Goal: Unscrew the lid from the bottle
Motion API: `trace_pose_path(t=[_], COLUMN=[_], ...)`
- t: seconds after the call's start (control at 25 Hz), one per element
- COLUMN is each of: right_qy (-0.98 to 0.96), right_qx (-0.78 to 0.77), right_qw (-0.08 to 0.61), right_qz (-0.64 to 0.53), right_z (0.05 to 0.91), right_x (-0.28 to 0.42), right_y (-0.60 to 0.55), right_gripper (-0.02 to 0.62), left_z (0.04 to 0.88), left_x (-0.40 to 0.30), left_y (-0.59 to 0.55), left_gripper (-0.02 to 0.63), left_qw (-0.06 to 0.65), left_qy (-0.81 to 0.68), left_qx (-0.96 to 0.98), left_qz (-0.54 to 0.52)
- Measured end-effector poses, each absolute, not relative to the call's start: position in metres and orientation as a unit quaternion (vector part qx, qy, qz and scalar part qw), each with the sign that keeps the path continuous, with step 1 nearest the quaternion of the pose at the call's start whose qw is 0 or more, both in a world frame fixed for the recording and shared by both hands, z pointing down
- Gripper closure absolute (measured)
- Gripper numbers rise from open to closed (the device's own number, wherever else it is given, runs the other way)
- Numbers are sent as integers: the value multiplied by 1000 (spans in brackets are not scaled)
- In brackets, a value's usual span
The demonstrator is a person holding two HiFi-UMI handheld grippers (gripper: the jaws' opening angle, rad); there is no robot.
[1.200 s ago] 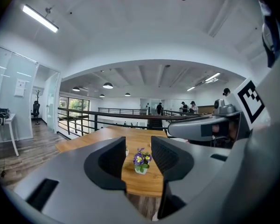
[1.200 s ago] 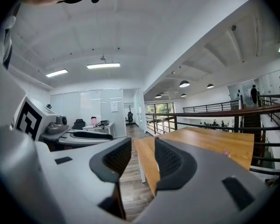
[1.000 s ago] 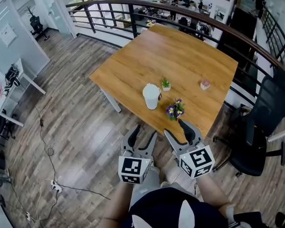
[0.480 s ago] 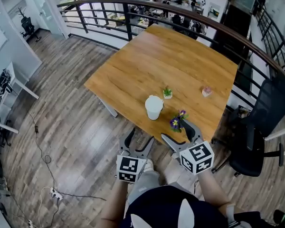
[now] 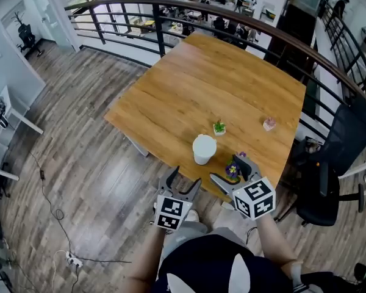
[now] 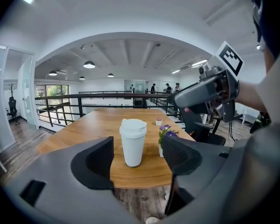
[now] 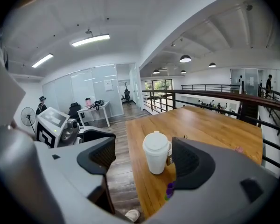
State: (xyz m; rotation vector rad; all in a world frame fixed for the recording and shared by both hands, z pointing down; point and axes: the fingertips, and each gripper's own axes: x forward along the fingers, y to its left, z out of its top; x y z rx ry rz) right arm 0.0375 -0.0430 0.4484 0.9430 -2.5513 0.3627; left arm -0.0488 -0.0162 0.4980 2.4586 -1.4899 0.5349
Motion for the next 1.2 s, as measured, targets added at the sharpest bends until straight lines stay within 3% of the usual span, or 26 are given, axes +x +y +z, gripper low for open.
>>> trace_pose_path(t=[0.44,0.8,1.2], right_qy=[-906,-908,-902], right_qx=[339,304,271], right_qw=[221,265,316], right_qz=[126,112,116], right_z=[457,476,511], right_x=[26,4,-14], right_y=[-68,-96,-123], right_gripper=[200,124,123], left_z=[535,573,611], left_x=[-42,-39,-24], left_y=[-50,-85,-105], left_gripper=[287,284,284], left_qw=[127,136,130], left_qy=[-465,-455,-412], left_qx=[851,849,854], left_qz=[208,231,291])
